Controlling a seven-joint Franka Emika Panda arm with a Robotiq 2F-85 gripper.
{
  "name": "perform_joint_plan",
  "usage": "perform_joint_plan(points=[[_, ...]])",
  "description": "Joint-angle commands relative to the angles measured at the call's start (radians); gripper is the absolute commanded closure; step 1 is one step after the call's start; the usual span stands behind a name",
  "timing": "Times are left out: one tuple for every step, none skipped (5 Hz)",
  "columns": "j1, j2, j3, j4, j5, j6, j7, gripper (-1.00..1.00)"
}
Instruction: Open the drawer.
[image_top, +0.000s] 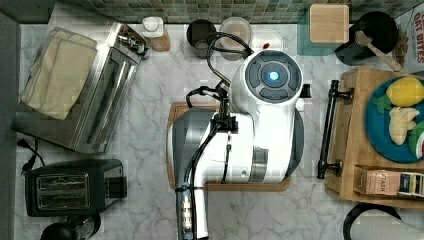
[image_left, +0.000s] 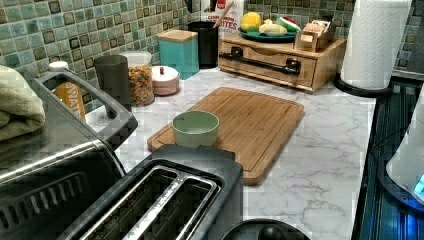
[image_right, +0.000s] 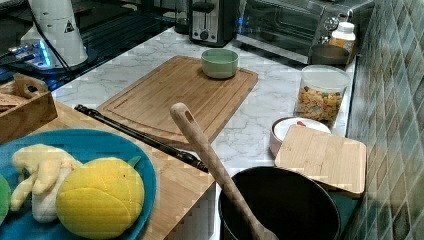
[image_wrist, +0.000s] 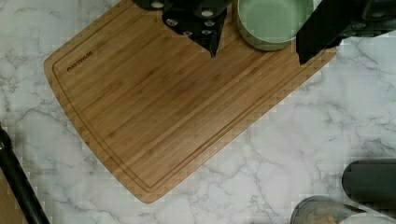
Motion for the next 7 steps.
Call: perform_joint_plan(points=[[-0.001, 0.000, 0.000, -0.012, 0.006, 0.015, -0.001, -1.00], [-0.021, 0.004, -0.020, -0.030, -0.016, 0.058, -0.157, -1.00], [-0.053, 0.034, -0.048, -0.001, -0.060, 0.066, -0.332, -1.00], [-0.080, 0.077, -0.075, 0.034, -0.103, 0.090, -0.434, -1.00], [-0.099, 0.095, -0.114, 0.036, -0.129, 0.126, -0.500, -1.00], [-0.131, 0.142, -0.126, 0.059, -0.148, 0.143, -0.549, -1.00], [-0.141, 0.160, -0.137, 0.047, -0.187, 0.163, -0.544, -1.00]])
